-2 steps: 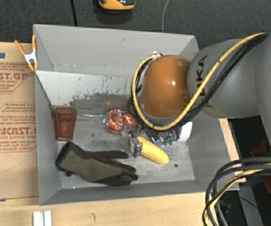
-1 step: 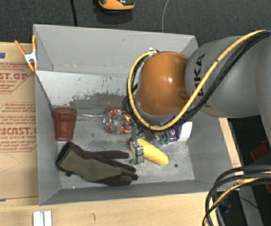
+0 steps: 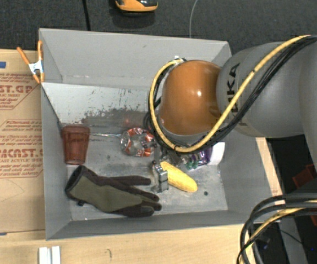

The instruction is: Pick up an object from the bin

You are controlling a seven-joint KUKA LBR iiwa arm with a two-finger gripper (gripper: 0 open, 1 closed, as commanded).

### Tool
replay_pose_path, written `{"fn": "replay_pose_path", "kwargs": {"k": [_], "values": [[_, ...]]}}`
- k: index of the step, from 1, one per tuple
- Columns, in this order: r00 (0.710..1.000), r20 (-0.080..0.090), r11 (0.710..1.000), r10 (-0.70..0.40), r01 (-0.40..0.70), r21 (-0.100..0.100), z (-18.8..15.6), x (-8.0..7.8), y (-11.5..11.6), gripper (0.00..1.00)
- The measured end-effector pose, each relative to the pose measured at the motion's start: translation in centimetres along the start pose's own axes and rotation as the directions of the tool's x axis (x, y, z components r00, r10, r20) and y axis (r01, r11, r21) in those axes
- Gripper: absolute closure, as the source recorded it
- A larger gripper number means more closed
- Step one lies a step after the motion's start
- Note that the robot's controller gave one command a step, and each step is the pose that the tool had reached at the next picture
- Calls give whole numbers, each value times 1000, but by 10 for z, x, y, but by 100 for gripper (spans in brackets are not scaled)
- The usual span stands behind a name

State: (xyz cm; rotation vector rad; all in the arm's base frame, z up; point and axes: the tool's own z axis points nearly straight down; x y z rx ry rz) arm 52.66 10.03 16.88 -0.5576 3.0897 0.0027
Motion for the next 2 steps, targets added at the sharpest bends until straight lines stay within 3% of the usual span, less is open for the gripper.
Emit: {"fn": "replay_pose_path", "kwargs": {"k": [1,2], "values": [[998,5,998,-60,60,3,14,-2,0,0],[948,1,948,-317,317,2,66,4,8,0]]}}
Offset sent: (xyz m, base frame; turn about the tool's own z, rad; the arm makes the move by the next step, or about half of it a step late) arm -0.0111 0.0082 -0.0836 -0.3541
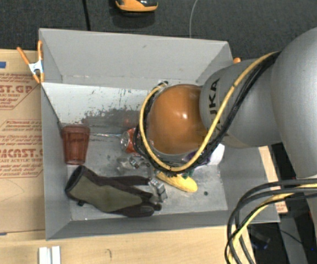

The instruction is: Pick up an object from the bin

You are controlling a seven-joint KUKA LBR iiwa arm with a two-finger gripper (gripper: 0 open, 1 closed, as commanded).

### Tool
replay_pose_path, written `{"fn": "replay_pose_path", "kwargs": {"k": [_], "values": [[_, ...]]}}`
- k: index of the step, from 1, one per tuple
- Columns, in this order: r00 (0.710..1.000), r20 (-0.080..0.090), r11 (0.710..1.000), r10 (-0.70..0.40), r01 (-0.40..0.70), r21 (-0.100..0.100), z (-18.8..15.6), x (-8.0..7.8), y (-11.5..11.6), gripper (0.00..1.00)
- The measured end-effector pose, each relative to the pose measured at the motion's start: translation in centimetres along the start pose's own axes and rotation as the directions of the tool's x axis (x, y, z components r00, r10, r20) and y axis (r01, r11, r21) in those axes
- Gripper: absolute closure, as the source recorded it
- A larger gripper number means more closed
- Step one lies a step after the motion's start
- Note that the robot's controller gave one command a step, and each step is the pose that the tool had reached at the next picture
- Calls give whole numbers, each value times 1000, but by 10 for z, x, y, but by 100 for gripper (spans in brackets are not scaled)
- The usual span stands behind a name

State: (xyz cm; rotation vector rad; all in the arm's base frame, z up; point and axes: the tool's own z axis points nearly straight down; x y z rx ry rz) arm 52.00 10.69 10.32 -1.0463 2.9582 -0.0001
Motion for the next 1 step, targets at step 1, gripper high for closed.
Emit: {"fn": "replay_pose_path", "kwargs": {"k": [1], "values": [[1000,-1,1000,-4,4,-2,27,23,13,100]]}}
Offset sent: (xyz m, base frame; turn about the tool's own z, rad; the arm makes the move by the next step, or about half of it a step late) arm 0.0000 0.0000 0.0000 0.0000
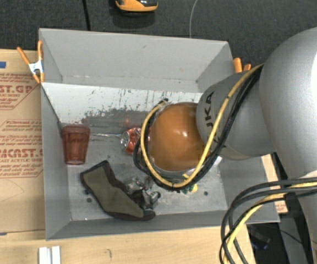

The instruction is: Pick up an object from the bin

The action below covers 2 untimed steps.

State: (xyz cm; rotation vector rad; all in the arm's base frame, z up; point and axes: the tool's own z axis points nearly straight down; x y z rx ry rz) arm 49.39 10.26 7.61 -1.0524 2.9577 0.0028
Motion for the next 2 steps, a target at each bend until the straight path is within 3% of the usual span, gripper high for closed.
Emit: {"fn": "replay_pose_path", "kwargs": {"k": [1,2], "values": [[1000,0,1000,0,0,0,0,0,0,100],[1000,-1,1000,-24,24,0,-96,-10,4,100]]}}
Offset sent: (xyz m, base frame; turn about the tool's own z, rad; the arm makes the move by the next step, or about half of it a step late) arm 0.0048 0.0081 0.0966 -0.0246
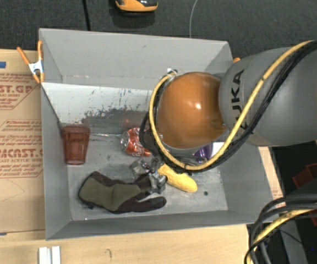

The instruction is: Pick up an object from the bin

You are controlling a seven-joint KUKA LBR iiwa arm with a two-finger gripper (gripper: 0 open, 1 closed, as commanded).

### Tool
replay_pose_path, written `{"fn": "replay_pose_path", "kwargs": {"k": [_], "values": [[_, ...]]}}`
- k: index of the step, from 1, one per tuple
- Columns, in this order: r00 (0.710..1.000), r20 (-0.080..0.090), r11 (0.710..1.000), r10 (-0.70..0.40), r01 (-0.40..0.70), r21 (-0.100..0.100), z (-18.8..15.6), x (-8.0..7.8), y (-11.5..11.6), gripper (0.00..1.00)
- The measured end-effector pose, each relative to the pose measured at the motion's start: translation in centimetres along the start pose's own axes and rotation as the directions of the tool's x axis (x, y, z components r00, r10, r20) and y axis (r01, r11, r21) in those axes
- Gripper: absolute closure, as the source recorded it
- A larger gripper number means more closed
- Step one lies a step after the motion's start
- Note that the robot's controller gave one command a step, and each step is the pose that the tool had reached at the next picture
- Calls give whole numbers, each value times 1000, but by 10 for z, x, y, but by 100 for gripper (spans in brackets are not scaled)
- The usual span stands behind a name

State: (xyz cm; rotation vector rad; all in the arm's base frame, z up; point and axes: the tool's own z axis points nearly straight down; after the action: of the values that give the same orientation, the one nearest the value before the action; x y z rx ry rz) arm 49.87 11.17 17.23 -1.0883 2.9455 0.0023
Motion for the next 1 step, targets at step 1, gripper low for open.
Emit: {"fn": "replay_pose_path", "kwargs": {"k": [1], "values": [[1000,0,1000,0,0,0,0,0,0,100]]}}
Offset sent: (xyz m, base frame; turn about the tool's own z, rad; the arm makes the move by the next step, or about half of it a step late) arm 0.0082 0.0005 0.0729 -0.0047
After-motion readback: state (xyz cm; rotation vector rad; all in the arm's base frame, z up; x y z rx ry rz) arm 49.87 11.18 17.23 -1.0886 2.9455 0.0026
